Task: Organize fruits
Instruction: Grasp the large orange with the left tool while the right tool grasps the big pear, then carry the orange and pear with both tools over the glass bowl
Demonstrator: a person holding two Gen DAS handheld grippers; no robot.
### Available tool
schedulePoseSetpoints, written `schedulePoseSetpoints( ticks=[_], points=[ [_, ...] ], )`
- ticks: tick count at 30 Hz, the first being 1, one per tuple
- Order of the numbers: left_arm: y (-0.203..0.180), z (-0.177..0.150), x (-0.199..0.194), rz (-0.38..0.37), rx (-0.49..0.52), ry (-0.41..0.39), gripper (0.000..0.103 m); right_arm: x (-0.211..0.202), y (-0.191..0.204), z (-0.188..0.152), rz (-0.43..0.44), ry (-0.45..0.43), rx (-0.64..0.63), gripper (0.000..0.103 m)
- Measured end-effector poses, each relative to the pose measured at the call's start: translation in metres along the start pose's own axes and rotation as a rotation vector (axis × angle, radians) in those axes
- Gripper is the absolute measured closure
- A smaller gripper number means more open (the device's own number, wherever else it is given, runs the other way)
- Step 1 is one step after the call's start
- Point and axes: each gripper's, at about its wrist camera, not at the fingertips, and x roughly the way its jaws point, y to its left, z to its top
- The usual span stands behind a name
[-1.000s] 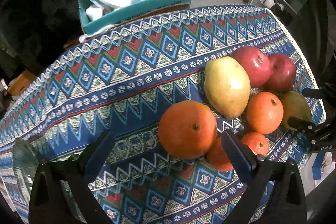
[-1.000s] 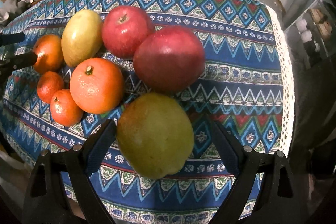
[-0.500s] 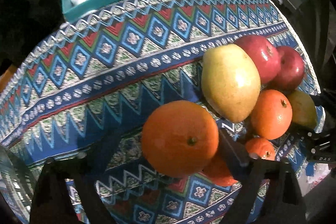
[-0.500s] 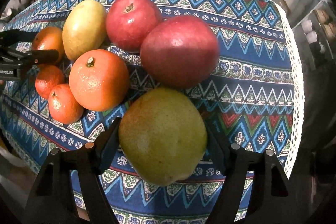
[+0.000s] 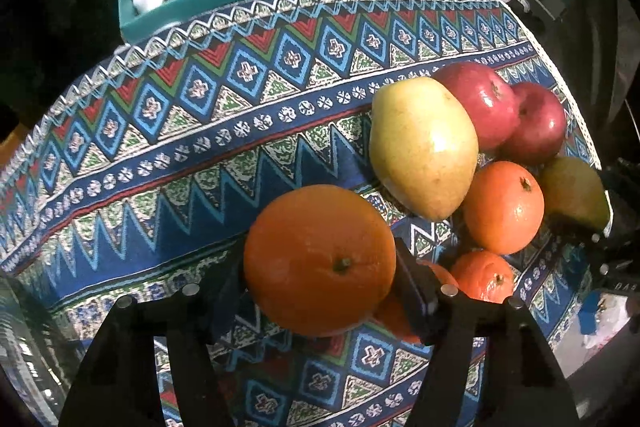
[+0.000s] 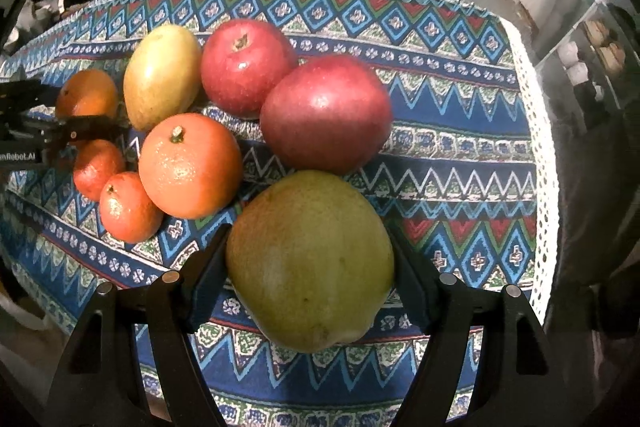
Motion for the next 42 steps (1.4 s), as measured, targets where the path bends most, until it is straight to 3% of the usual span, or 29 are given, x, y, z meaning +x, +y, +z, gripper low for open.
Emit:
schedulePoseSetpoints(
  ticks=[12, 24, 35, 42],
  points=[
    [-0.006, -0.009, -0.054, 0.013, 0.019, -0.114, 0.034, -0.041, 0.012, 0.006, -0.017, -0.125, -0.001, 0.029],
    [-0.011, -0.024, -0.122, 0.033, 0.042, -0.252, 0.034, -0.096, 0.039, 0.019, 0.021, -0.283, -0.028, 0.029],
    [0.009, -0.045, -0.165, 0.020, -0.011, -0.321, 0.034, -0.132, 0.066, 0.032, 0.064, -0.382, -0.059, 0.029],
    [0.028, -0.059, -0.196, 0.056, -0.030, -0.380, 0.034, -0.150, 0.091, 0.041, 0.098, -0.425, -0.099, 0.029]
  ],
)
